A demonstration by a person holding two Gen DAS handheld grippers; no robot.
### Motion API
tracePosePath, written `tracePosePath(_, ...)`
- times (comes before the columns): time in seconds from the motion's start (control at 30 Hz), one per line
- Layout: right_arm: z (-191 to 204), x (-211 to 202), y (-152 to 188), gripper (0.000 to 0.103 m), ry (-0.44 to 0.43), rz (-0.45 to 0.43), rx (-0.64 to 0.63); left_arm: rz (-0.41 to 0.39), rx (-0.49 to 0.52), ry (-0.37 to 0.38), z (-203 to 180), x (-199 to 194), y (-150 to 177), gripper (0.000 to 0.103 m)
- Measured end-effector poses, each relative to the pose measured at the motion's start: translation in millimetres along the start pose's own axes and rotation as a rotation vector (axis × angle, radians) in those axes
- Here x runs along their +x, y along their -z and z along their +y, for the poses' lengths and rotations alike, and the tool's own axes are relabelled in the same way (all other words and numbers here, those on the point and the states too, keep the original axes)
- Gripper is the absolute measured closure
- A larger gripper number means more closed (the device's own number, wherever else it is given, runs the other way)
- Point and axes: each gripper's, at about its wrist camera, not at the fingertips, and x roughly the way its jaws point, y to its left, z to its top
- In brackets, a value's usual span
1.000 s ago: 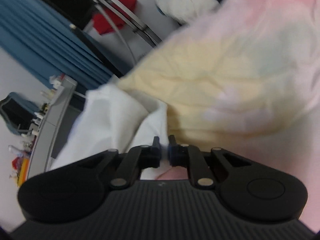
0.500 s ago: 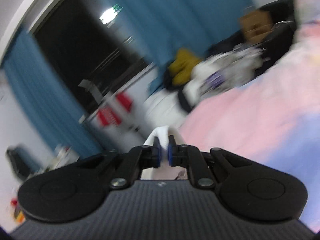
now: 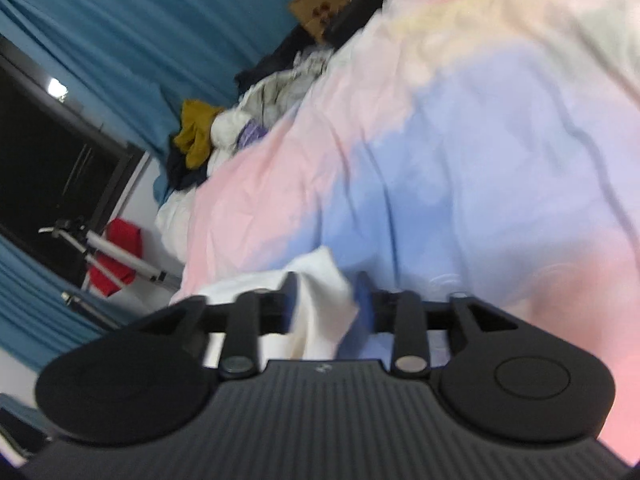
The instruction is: Fold clothes
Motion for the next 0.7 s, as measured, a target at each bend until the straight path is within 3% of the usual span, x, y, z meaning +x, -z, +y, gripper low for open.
tracePosePath(0.07, 5, -23, 11, 0.037, -0.025, -0.036, -0.027, 0.004, -0.009, 0.011, 4, -10, 6, 0.016)
tracePosePath(0.13, 11, -34, 21, 0.029, -0.069, -0.023, -0.018, 0.005, -0.017, 0.020, 6, -13, 8, 0.016)
tracePosePath(0.23, 16, -36, 35, 0.029, -0.168, 0.067, 0.027, 0.012, -0.033, 0.032, 8, -13, 8, 0.016)
tracePosePath(0.27, 17, -22, 43, 0.029, -0.184, 0.139, 0.065, 0.016, -0.046, 0.046, 10, -13, 9, 0.016)
tracePosePath(0.37, 16, 22, 65, 0.029, -0.197, 0.296, 0.167, 0.024, -0.105, 0.065, 21, -13, 10, 0.016)
tracePosePath(0.43, 16, 48, 76, 0.029, -0.143, 0.342, 0.160, 0.025, -0.144, 0.072, 27, -12, 9, 0.016)
tracePosePath(0.5, 15, 63, 82, 0.038, -0.112, 0.347, 0.151, 0.023, -0.161, 0.072, 32, -13, 8, 0.016)
tracePosePath(0.53, 14, 66, 83, 0.049, -0.106, 0.331, 0.145, 0.024, -0.168, 0.068, 34, -13, 7, 0.016)
tracePosePath(0.57, 15, 66, 80, 0.068, -0.103, 0.304, 0.124, 0.024, -0.172, 0.067, 35, -10, 5, 0.016)
tracePosePath(0.63, 18, 65, 73, 0.086, -0.098, 0.250, 0.085, 0.020, -0.165, 0.059, 35, -9, 3, 0.016)
tracePosePath(0.7, 21, 59, 62, 0.089, -0.129, 0.215, 0.084, 0.018, -0.164, 0.056, 35, -11, 4, 0.016)
